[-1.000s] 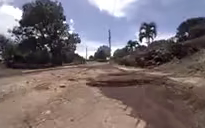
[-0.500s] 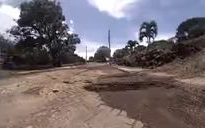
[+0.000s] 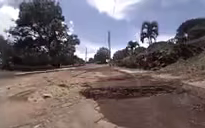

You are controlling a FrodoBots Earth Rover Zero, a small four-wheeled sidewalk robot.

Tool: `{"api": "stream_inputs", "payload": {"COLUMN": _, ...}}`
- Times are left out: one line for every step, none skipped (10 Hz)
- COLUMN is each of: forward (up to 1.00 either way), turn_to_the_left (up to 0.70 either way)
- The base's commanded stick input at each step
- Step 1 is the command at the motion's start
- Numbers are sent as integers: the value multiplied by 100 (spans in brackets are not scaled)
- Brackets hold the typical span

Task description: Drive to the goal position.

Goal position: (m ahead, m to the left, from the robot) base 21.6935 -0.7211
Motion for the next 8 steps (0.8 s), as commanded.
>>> {"api": "stream_inputs", "payload": {"forward": 70, "turn_to_the_left": -21}}
{"api": "stream_inputs", "payload": {"forward": 70, "turn_to_the_left": 0}}
{"api": "stream_inputs", "payload": {"forward": 70, "turn_to_the_left": 0}}
{"api": "stream_inputs", "payload": {"forward": 70, "turn_to_the_left": 0}}
{"api": "stream_inputs", "payload": {"forward": 70, "turn_to_the_left": 0}}
{"api": "stream_inputs", "payload": {"forward": 70, "turn_to_the_left": 0}}
{"api": "stream_inputs", "payload": {"forward": 71, "turn_to_the_left": 0}}
{"api": "stream_inputs", "payload": {"forward": 75, "turn_to_the_left": 0}}
